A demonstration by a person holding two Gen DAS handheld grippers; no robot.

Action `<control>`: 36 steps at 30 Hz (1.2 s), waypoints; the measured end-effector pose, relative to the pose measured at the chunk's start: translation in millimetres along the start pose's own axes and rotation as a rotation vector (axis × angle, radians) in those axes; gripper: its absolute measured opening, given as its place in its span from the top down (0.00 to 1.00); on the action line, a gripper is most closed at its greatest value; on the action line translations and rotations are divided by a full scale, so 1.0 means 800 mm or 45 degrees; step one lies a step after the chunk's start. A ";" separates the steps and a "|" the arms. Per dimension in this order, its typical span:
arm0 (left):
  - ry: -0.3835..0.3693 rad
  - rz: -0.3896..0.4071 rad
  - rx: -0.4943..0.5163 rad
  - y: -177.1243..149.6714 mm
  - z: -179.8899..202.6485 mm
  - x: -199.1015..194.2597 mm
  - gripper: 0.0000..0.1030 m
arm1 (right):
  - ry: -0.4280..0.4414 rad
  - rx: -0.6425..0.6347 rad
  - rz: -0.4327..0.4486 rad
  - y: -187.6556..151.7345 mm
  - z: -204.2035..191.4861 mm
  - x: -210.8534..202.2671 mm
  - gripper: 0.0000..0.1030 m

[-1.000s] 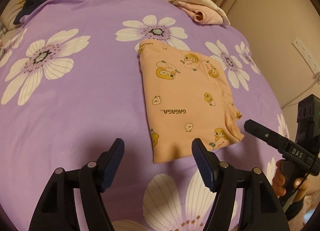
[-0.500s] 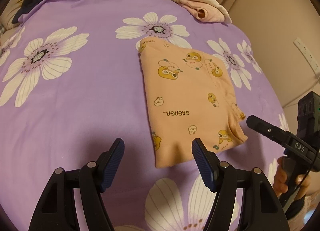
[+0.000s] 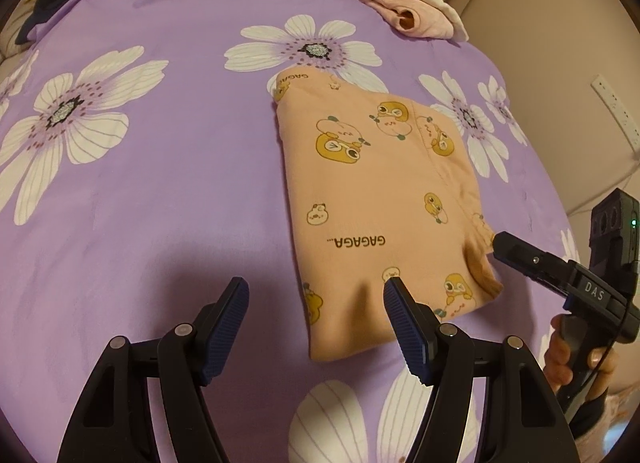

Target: Fold small clothes

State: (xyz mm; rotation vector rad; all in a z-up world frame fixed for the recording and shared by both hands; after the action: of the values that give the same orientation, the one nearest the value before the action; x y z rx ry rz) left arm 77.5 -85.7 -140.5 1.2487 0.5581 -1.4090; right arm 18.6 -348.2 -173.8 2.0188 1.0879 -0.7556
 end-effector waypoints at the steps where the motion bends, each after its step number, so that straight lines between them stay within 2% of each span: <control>1: -0.002 -0.003 -0.001 0.002 0.000 0.001 0.33 | 0.001 0.004 -0.002 0.001 0.001 0.001 0.30; 14: -0.086 -0.032 -0.026 0.024 -0.004 0.021 0.33 | 0.015 0.029 -0.026 0.013 0.012 0.020 0.29; 36: -0.167 -0.052 0.008 0.054 0.014 0.052 0.33 | 0.056 -0.037 -0.035 0.043 -0.007 0.053 0.27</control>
State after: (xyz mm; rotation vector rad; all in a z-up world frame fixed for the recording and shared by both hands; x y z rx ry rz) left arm 120.6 -124.4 -160.9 1.1457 0.4921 -1.5160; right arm 69.3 -337.7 -192.1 2.0081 1.1475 -0.7085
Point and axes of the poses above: each gripper's, at about its wrist camera, not at the fingertips, and x roughly the way its jaws point, z to its right, y to its top, the point moved 6 cm from there along x, roughly the way its jaws point, and after that the axes turned 9 degrees about -z, right-handed, at the moved point
